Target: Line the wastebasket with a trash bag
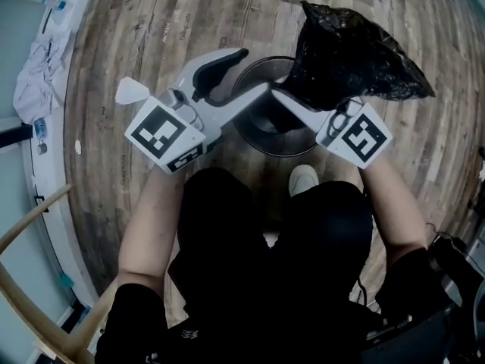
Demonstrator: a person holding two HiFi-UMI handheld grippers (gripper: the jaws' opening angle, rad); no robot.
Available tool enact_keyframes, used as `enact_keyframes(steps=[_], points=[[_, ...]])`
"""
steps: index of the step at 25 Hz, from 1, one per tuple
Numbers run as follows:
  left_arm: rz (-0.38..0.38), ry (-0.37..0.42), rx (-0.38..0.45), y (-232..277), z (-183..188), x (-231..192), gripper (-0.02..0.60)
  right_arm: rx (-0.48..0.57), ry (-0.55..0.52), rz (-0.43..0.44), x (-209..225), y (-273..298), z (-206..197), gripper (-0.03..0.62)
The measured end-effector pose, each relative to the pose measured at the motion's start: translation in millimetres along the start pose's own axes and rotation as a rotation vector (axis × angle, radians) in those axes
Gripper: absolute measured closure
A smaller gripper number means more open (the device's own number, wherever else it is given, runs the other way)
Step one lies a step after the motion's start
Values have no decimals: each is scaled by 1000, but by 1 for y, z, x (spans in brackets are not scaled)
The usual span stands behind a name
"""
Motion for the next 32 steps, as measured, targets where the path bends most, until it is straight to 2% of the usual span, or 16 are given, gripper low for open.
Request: enact_keyframes(steps=[2, 6, 12, 15, 18, 19, 22, 25, 27, 30, 32], points=[[-72, -11, 12, 11, 5, 11, 285, -1, -14, 29, -4, -1, 0, 592], [-164, -47, 10, 31, 11, 21, 273, -11, -30, 82, -14, 3, -4, 592], [-209, -80, 7, 47, 12, 27, 278, -76, -90, 168, -33, 9, -15, 592], [-186, -66, 24, 48, 13, 26, 366, -88, -116, 191, -38, 12, -16, 592], [-168, -61, 50, 44, 19, 26, 542, -88, -123, 192, -38, 13, -17, 592], [-169, -57, 56, 42, 21, 27, 571, -89, -120, 189, -37, 13, -17, 592], [-159, -30, 57, 37, 21, 31, 574, -92, -99, 185, -34, 13, -19, 591], [-133, -20, 48, 32, 17, 26, 574, -62, -10, 203, -29, 13, -21, 589], [-110, -28, 54, 28, 16, 20, 574, -57, 59, 213, -24, 12, -24, 541], [-79, -35, 67, 21, 16, 12, 574, -76, 111, 215, -19, 8, -31, 413], [-65, -25, 69, 18, 17, 9, 574, -70, 128, 214, -16, 3, -31, 378]])
Point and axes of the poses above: the fingertips, and each gripper's own axes: y forward along the fingers, x to its right, z out of its top, the point moved 2 cm from there along -y, backward along the fingers, and after that the axes turned 9 degrees about -x, right-handed, at the moved point
